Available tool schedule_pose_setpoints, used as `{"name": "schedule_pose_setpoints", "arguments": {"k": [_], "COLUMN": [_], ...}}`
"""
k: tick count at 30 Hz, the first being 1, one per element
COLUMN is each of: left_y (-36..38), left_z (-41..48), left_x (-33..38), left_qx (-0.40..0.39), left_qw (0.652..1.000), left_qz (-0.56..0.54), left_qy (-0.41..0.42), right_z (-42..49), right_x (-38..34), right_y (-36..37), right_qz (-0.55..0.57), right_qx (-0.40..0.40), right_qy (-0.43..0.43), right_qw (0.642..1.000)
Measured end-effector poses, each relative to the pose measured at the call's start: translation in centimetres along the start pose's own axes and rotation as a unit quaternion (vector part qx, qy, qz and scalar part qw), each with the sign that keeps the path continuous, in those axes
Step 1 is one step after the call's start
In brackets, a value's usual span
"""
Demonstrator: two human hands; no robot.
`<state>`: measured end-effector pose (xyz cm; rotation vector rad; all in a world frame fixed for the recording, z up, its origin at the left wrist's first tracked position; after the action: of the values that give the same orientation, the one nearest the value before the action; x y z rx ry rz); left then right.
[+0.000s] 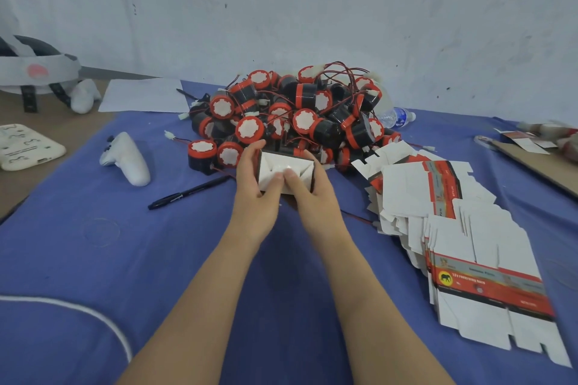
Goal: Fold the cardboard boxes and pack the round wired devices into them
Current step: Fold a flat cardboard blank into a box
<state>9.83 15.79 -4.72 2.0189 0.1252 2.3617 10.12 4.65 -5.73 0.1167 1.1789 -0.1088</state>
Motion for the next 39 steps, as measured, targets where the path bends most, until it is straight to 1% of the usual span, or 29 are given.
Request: {"name": "schedule_pose_setpoints", "arguments": {"k": [7, 10, 13, 15, 18, 23, 29, 34, 37, 39], "left_y": [0.0, 0.0, -0.2, -0.4, -0.4, -0.2, -0.3, -0.6, -0.8, -0.8], "left_z": [0.3, 0.2, 0.1, 0.1, 0.2, 0.3, 0.4, 0.4, 0.5, 0.4], "left_x": [-0.5, -0.4, -0.2, -0.1, -0.3, -0.7, -0.8, -1.0, -1.2, -1.2], "left_qx": [0.017, 0.016, 0.017, 0.020, 0.015, 0.010, 0.025, 0.036, 0.041, 0.040], "left_qw": [1.000, 1.000, 0.999, 0.999, 0.999, 0.999, 0.999, 0.998, 0.996, 0.994], "left_qz": [-0.008, -0.010, -0.026, -0.040, -0.045, -0.028, -0.032, -0.033, -0.057, -0.074], "left_qy": [-0.015, -0.012, -0.011, -0.013, -0.019, -0.025, -0.032, -0.046, -0.063, -0.069], "right_z": [-0.1, 0.0, 0.2, 0.3, 0.3, 0.4, 0.3, 0.2, 0.1, 0.1], "right_x": [0.1, 0.1, 0.4, 0.5, 0.3, 0.0, -0.5, -0.4, 0.1, 0.3], "right_y": [0.3, 0.2, 0.3, 0.2, 0.1, -0.3, -0.3, -0.1, 0.3, 0.4], "right_qz": [0.020, 0.022, 0.082, 0.101, 0.074, 0.028, 0.008, 0.009, 0.050, 0.054], "right_qx": [0.040, 0.028, 0.003, -0.010, -0.028, -0.006, -0.008, -0.022, -0.046, -0.052], "right_qy": [0.003, -0.001, 0.028, 0.040, 0.018, -0.019, -0.033, -0.028, 0.007, 0.017], "right_qw": [0.999, 0.999, 0.996, 0.994, 0.997, 0.999, 0.999, 0.999, 0.998, 0.997]}}
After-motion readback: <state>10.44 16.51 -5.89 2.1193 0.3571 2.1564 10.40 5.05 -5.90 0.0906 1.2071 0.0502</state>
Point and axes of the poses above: each hand's wrist, its own z-axis towards the middle knuckle, its own y-axis out of the palm, x = y × z, the point moved 6 cm from there along z, towards the middle knuckle, and after that the axes turned 11 degrees about -y, right-handed, at the moved point
